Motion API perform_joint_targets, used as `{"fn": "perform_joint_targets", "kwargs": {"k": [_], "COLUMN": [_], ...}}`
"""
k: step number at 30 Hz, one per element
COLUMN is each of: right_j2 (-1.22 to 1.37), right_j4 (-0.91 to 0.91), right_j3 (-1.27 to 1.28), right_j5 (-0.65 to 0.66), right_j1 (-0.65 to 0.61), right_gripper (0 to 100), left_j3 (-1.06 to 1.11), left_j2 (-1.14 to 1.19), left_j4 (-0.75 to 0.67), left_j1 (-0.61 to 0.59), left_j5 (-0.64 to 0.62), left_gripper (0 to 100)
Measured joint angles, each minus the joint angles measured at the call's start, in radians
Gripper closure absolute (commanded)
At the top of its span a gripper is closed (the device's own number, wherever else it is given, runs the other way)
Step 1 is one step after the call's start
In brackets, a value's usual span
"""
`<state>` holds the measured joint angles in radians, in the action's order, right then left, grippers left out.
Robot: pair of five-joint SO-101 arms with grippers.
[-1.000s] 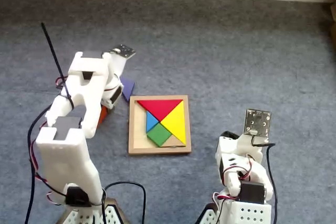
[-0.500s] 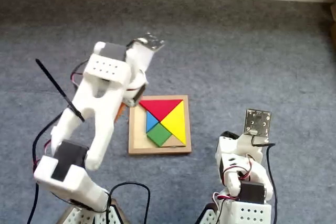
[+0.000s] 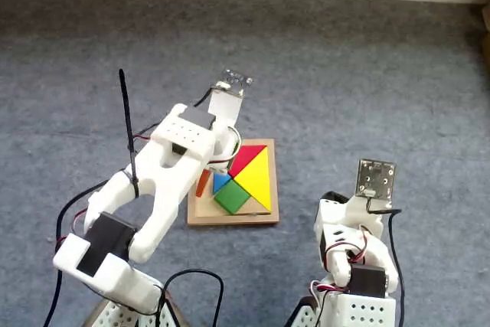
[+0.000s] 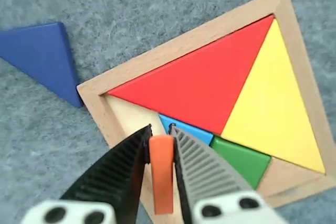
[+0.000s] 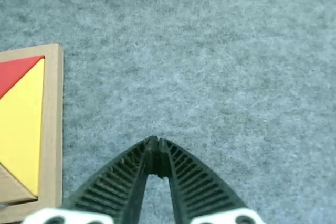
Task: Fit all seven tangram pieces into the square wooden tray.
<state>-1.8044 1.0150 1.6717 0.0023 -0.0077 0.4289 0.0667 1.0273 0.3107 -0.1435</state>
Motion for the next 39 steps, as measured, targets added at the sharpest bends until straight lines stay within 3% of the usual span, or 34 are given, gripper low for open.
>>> {"fn": "perform_joint_targets", "kwargs": {"k": [5,11,21,28,39], "right_j2": [0.000,0.000,0.000,0.000,0.000], "right_j4": [0.000,0.000,0.000,0.000,0.000], "right_j3": [0.000,0.000,0.000,0.000,0.000], "right_j5": [0.000,0.000,0.000,0.000,0.000], "right_j1": [0.000,0.000,0.000,0.026,0.029], "right_gripper": [99.4,99.4,99.4,99.4,99.4], "left_j3": [0.029,0.029,0.029,0.029,0.012], "left_j2": [0.000,0.000,0.000,0.000,-0.034], "left_j4": [-0.061,-0.068,-0.071,-0.071,-0.058], "left_j1": [0.000,0.002,0.000,-0.109,-0.124], "left_j5": [-0.005,-0.008,-0.008,-0.008,-0.008], "left_gripper": [98,85,85,85,85]}}
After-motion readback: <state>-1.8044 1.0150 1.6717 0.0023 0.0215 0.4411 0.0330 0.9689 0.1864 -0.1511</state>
